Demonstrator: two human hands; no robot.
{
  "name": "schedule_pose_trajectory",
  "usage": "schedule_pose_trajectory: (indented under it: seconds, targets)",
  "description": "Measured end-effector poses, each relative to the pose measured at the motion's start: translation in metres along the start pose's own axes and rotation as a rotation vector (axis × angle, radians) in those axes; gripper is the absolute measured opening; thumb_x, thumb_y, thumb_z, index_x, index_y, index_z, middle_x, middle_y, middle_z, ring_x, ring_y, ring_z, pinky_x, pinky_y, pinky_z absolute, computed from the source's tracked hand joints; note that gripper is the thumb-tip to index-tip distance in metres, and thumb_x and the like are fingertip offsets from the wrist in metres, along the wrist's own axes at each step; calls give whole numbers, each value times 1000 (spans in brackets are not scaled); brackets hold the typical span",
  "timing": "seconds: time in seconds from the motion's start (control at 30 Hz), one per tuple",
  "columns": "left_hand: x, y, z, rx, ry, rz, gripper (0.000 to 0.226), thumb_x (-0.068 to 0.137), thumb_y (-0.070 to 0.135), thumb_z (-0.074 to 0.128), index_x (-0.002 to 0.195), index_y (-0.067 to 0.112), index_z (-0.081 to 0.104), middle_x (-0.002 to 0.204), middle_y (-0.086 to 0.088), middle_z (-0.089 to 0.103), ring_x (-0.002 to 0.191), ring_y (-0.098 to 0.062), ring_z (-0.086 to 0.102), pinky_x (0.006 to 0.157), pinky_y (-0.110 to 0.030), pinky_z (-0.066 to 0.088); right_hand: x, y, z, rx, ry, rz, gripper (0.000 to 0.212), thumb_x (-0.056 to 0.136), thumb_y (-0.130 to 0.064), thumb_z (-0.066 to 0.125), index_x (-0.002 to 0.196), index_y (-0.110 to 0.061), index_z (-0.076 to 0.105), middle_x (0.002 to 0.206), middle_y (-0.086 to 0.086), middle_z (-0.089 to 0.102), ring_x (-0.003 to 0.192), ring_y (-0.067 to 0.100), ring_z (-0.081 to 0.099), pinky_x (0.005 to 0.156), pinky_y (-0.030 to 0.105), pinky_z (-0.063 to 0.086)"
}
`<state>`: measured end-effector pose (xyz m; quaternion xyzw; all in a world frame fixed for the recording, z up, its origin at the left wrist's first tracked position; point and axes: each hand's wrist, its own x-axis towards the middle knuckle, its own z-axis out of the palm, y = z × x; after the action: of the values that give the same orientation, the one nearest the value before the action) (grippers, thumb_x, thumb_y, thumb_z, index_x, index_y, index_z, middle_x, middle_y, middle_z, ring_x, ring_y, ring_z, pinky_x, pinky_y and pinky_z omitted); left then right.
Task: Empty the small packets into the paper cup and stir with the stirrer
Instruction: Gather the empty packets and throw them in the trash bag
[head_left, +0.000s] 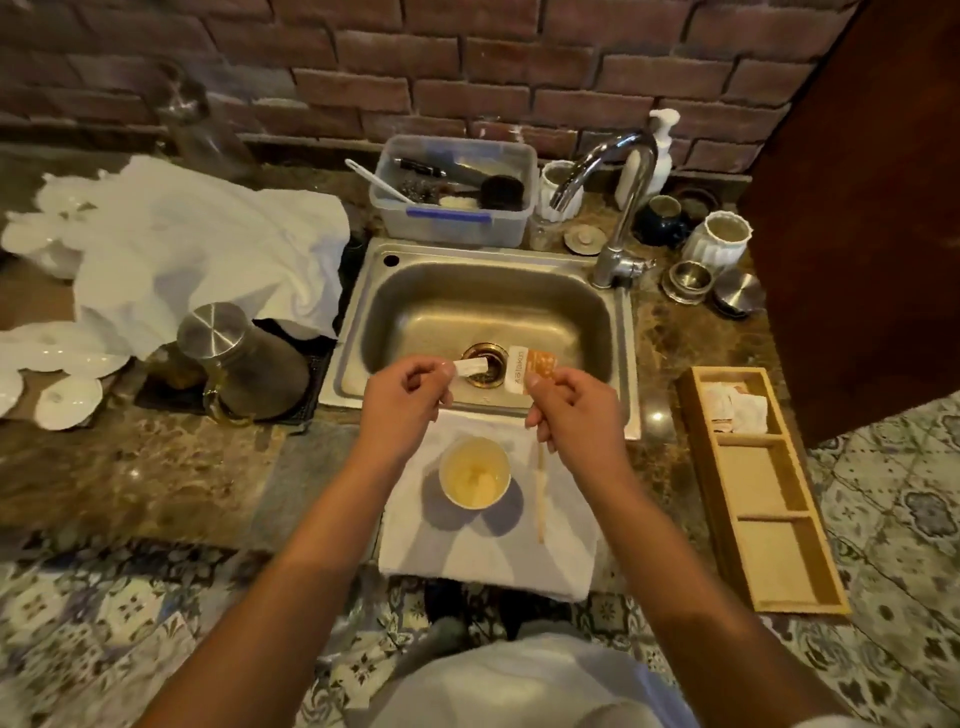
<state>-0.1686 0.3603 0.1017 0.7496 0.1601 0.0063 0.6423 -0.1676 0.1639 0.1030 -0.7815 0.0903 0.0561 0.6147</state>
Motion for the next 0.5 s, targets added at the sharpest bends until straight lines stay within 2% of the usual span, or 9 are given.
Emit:
schedule_pose_trajectory:
  seconds: [0.13, 0.23, 0.3, 0.4, 0.5]
  targets:
    - [-22, -12, -6, -56, 150, -33, 12, 95, 12, 65, 94, 3, 71, 64, -5, 62, 54, -11, 49, 50, -21, 42, 4, -4, 1, 37, -107, 5, 21, 98, -26, 67, 94, -5, 67, 61, 3, 69, 48, 12, 55, 45, 26, 45]
    - [-42, -23, -13, -105, 253, -60, 10, 95, 15, 65, 94, 7, 71, 66, -2, 64, 61, -15, 53, 55, -26, 45, 1, -7, 3, 79, -203, 14, 14, 96, -26, 70, 92, -13, 68, 59, 0, 67, 48, 10, 53, 45, 23, 43]
    - [-59, -31, -21, -111, 333, -82, 8, 96, 16, 65, 90, 14, 71, 61, 6, 64, 59, -12, 53, 54, -23, 44, -4, -9, 9, 86, -306, 2, 12, 95, -26, 71, 86, -18, 70, 59, 0, 65, 47, 9, 52, 45, 21, 42]
    - [-87, -44, -34, -140, 461, -140, 12, 96, 13, 64, 86, 19, 69, 61, 4, 63, 54, -8, 52, 51, -22, 43, -15, -12, 26, 40, -436, -24, 21, 95, -28, 71, 87, -8, 73, 59, 2, 66, 47, 12, 53, 46, 25, 44]
    - [-114, -55, -49, -166, 563, -181, 13, 97, 16, 64, 85, 21, 69, 63, 0, 62, 57, -11, 53, 53, -22, 42, -30, -15, 47, 34, -534, -35, 29, 98, -23, 67, 88, 4, 68, 56, 0, 64, 45, 13, 51, 46, 27, 42]
